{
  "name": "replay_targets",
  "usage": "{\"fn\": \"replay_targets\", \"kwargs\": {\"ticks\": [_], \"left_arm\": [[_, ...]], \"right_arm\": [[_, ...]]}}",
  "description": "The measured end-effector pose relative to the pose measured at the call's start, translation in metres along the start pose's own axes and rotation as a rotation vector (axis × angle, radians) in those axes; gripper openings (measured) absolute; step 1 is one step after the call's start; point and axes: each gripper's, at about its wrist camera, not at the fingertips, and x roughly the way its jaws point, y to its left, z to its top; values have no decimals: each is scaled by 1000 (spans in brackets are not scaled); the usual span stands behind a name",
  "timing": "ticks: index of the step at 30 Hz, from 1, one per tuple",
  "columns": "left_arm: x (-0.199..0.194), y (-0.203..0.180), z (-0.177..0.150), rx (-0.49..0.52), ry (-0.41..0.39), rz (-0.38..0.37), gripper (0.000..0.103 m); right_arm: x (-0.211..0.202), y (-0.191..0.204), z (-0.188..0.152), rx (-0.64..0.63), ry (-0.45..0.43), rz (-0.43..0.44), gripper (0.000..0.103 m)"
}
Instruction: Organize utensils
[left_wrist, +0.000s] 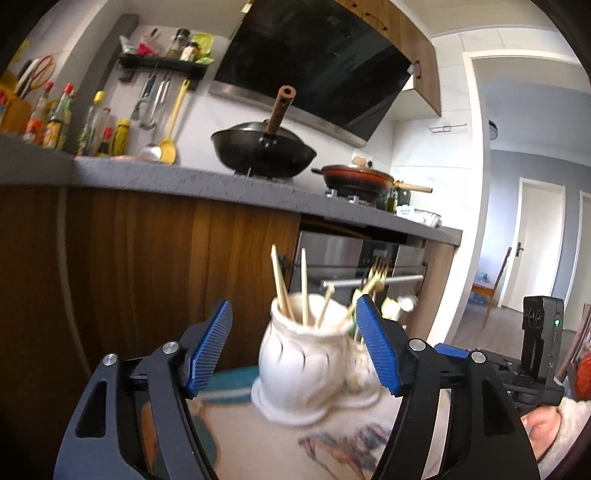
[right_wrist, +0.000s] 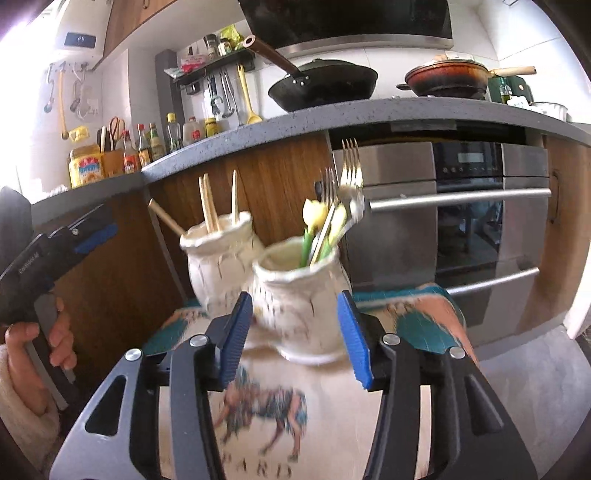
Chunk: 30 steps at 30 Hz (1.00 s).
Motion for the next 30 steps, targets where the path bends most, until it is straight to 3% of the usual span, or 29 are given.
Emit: {"fn": "replay_targets", "kwargs": {"ticks": [6,8,13,17,25,30], "left_arm": [[-19,-15,-28,2,57,39,81],[-21,-22,-35,-5,71,54,91],[-18,-36,-43,43,67,128,96],[-9,-43,-52,83,80,194,98],[6,-43,-68,104,136,209,98],[2,-45,-68,111,117,224,98]], "right_arm": [[-12,5,-15,-25,21,-28,58],[-13,7,-13,-34,17,-36,62],[-13,7,-1,-85,-42,-84,96],[-9,2,-2,-105,-62,-127,98],[2,-1,-10,-132,-45,-147,98],[2,2,-11,-146,-50,-145,98]]}}
